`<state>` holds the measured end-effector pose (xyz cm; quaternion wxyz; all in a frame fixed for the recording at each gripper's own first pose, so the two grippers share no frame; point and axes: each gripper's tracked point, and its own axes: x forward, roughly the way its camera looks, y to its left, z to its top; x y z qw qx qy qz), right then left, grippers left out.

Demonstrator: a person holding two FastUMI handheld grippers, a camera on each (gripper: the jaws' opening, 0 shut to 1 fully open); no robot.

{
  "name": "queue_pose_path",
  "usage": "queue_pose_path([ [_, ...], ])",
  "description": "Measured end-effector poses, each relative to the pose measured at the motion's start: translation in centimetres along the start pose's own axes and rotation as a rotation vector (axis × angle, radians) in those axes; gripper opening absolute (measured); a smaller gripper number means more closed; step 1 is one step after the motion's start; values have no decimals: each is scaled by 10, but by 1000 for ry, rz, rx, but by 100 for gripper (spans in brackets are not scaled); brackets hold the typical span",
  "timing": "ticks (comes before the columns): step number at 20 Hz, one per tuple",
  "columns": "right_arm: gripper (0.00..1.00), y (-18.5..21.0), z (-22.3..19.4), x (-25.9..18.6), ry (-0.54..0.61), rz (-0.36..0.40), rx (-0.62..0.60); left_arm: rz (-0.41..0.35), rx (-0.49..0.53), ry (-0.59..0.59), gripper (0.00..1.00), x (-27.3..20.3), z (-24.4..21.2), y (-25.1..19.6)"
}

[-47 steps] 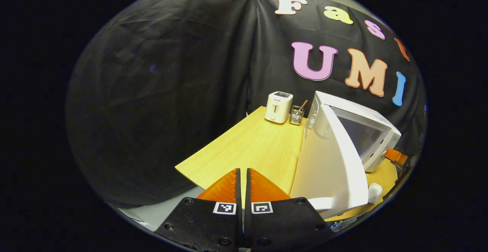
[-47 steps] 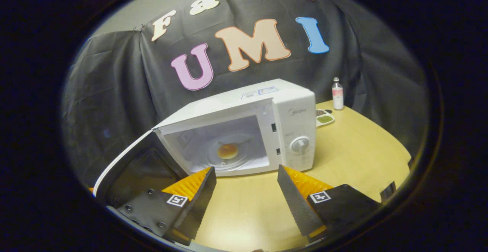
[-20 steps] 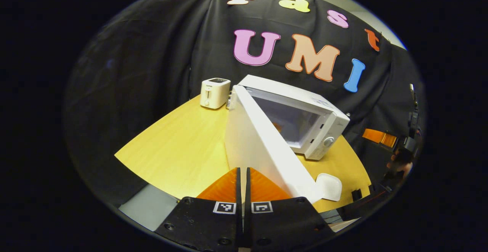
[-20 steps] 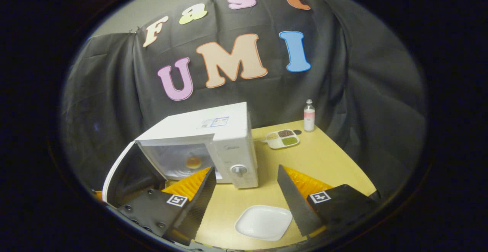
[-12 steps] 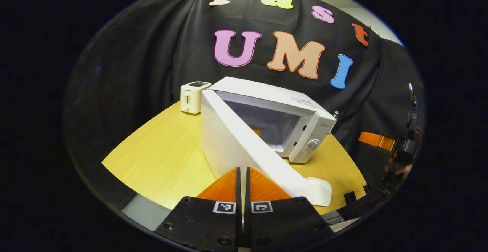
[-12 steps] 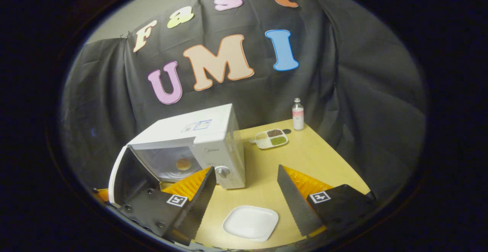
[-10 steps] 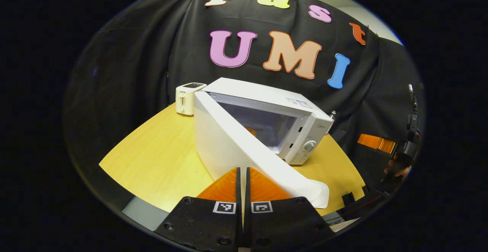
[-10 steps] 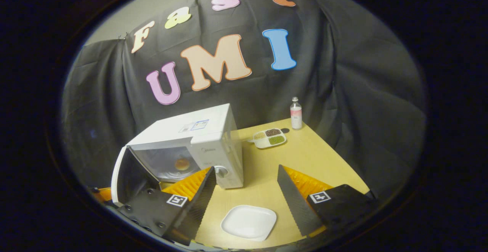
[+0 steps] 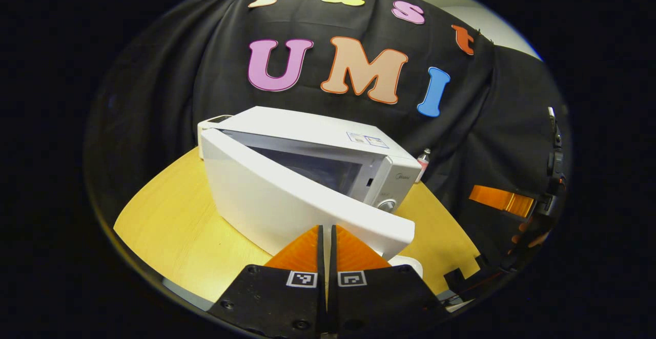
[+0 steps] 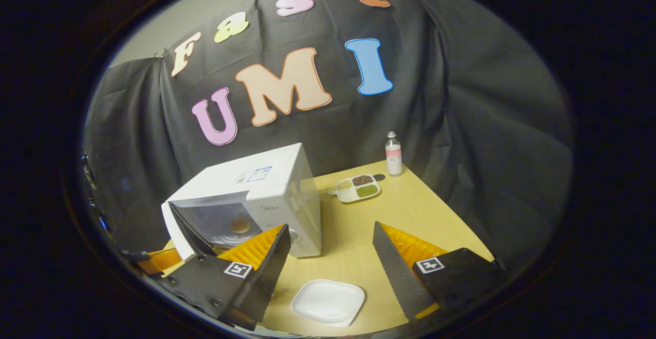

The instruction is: Open the microwave oven with the left hand, put the food in, and close the microwave oven.

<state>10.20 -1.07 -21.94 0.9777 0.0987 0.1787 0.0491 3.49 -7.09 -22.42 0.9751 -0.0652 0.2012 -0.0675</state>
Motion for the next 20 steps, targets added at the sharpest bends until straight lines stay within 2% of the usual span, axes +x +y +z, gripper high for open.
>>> queue_pose_path([
  [4, 91, -3, 1, 2, 1, -15, -4, -11, -22, -6, 0, 27, 9, -9],
  [11, 90, -3, 8, 5, 1, -23, -18, -55, 30, 9, 0, 64, 13, -29],
  [20, 91, -6, 10, 9, 11, -40, -19, -27, 32, -20, 0, 94, 29, -30],
])
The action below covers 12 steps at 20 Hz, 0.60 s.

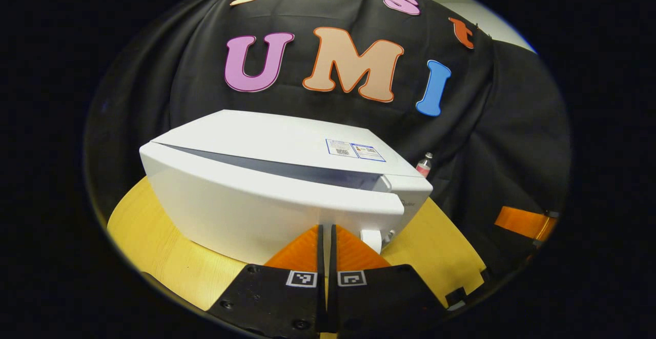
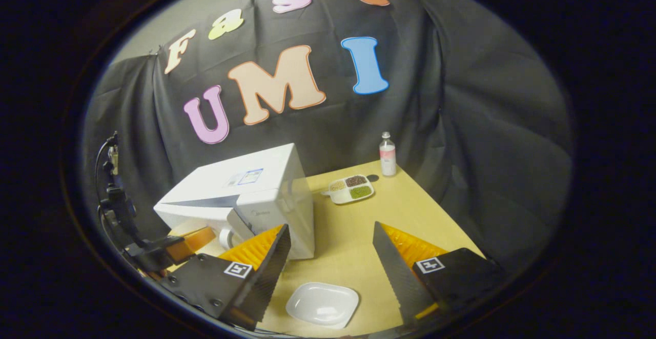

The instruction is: Open the microwave oven with the left hand, put the food in, and close the microwave oven.

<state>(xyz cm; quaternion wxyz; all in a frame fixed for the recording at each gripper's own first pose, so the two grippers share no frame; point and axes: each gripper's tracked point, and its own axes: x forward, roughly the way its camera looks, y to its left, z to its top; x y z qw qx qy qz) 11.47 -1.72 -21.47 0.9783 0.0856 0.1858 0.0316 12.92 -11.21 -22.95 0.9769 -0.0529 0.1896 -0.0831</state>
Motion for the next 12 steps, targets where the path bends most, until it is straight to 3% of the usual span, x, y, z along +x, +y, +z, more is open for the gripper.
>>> queue_pose_path([
  [12, 91, 0, -5, 1, 17, 15, -24, 10, -4, -12, 0, 19, 8, -9],
])
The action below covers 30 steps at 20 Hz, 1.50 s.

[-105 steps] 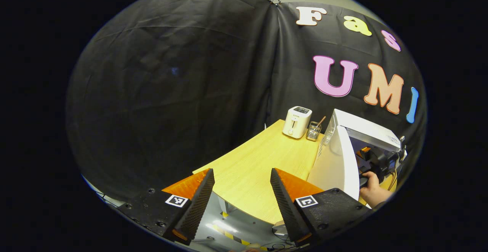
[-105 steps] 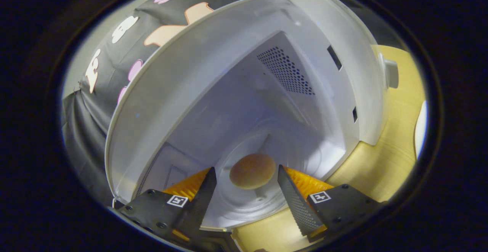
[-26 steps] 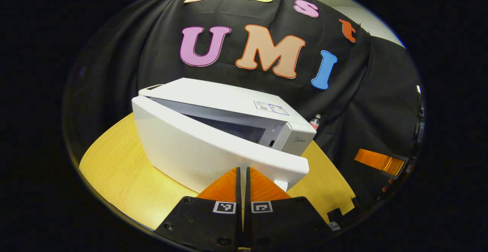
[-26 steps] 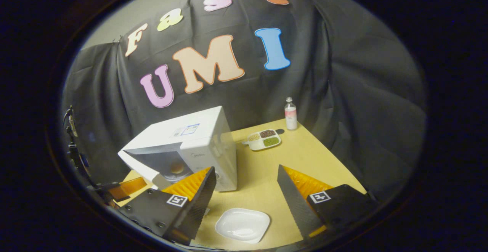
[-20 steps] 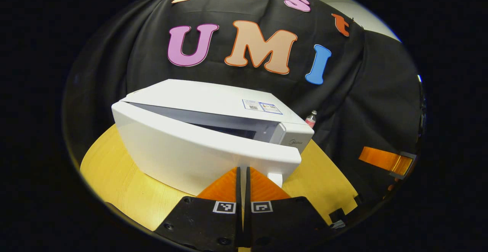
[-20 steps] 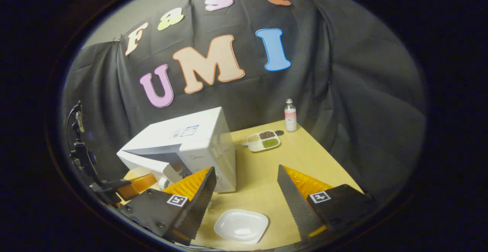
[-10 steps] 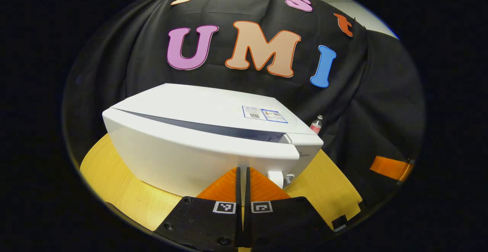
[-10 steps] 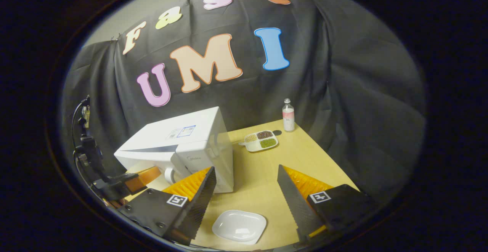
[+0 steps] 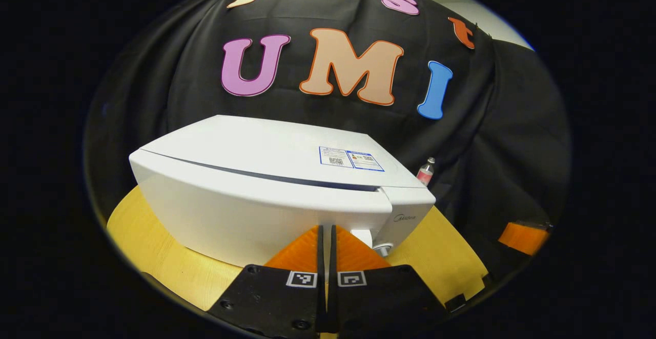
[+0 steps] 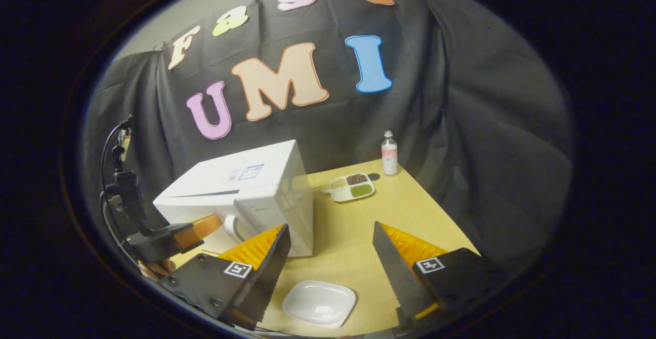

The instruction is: Open the microwave oven with the left hand, put the food in, and close the microwave oven.

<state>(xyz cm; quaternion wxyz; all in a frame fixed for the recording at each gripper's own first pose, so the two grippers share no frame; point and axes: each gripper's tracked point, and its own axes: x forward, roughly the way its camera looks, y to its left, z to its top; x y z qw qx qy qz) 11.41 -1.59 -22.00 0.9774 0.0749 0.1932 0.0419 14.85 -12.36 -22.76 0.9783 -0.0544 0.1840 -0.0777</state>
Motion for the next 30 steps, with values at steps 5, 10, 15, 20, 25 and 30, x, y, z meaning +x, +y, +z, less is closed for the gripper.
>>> queue_pose_path([
  [5, 99, 4, -2, 4, 13, 14, -12, 21, -2, -9, 0, 2, 3, 1],
  [10, 99, 9, -2, 8, 19, 36, -14, 32, -5, -17, 1, 3, 4, 3],
  [15, 91, 11, -2, 9, 24, 48, -18, 37, -9, -44, 0, 9, 10, 2],
  [20, 91, 11, -1, 9, 24, 48, -33, 38, 8, -25, 0, 10, 7, 1],
  [25, 99, 14, 3, 5, 23, 56, -28, 33, -6, -31, 0, 10, 8, 0],
  [30, 91, 15, 4, -1, 18, 53, -34, 29, -1, -34, 1, 9, 7, 0],
])
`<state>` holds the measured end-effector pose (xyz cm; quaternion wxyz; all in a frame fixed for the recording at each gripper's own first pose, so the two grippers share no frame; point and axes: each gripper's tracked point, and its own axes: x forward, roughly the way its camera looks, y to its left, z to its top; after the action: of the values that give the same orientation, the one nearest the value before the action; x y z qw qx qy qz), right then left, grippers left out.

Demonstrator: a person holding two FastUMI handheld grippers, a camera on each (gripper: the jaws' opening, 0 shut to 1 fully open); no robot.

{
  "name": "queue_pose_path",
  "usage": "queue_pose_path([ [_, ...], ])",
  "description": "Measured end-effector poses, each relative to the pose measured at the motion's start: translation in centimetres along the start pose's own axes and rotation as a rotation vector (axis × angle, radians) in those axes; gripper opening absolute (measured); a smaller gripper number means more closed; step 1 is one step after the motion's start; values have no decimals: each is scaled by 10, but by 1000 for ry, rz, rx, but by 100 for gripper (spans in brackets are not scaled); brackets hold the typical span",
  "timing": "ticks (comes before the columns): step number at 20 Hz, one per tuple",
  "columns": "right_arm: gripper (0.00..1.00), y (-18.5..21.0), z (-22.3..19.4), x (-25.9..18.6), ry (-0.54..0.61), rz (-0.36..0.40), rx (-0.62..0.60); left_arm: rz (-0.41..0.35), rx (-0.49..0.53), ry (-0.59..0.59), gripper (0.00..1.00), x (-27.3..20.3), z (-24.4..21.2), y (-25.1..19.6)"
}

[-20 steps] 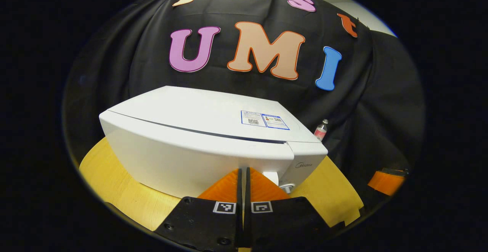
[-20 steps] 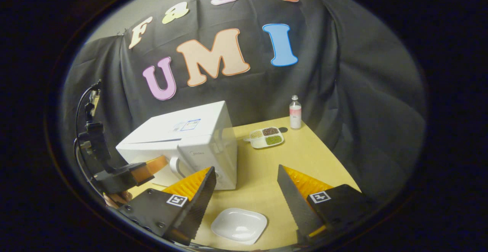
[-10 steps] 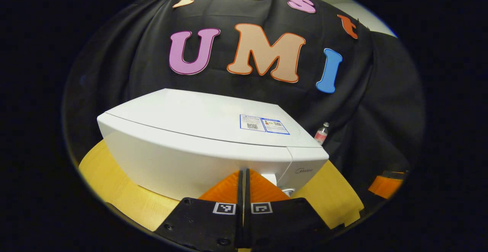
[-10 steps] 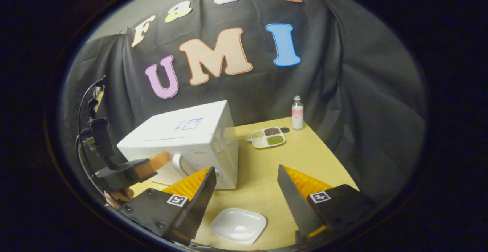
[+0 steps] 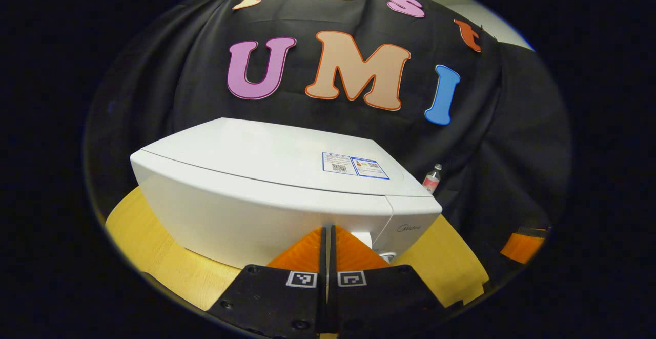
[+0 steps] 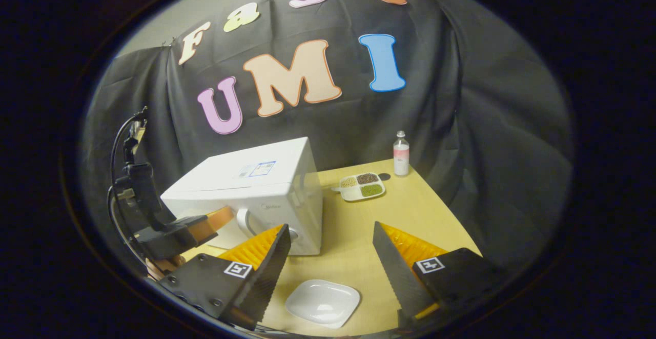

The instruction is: Open the microwave oven with the left hand, put the food in, and close the microwave oven.

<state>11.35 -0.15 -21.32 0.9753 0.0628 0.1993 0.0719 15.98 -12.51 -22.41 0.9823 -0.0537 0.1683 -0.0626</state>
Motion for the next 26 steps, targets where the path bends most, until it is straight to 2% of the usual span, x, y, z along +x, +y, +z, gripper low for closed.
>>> queue_pose_path([
  [5, 91, 3, 1, -10, -5, -2, -16, 9, 49, -44, 0, -16, 22, 10],
  [10, 91, 14, 0, -16, -13, 5, -13, 51, 49, -65, 0, -58, 35, 34],
  [11, 99, 18, 2, -16, -18, 10, -10, 55, 46, -72, 0, -68, 37, 38],
  [18, 99, 49, 7, -27, -44, 46, -5, 90, 84, -100, 0, -129, 53, 62],
  [19, 99, 52, 8, -28, -49, 49, -9, 92, 91, -101, 7, -135, 53, 64],
  [20, 91, 54, 9, -30, -55, 50, -14, 90, 96, -103, 11, -141, 54, 64],
  [22, 91, 58, 14, -36, -69, 52, -16, 77, 115, -108, 27, -153, 52, 63],
  [23, 91, 59, 17, -38, -74, 50, -17, 78, 130, -112, 56, -158, 51, 63],
  [25, 91, 59, 24, -43, -94, 43, -32, 94, 148, -131, 99, -165, 55, 69],
  [26, 91, 57, 26, -46, -104, 37, -39, 99, 145, -138, 99, -174, 55, 70],
])
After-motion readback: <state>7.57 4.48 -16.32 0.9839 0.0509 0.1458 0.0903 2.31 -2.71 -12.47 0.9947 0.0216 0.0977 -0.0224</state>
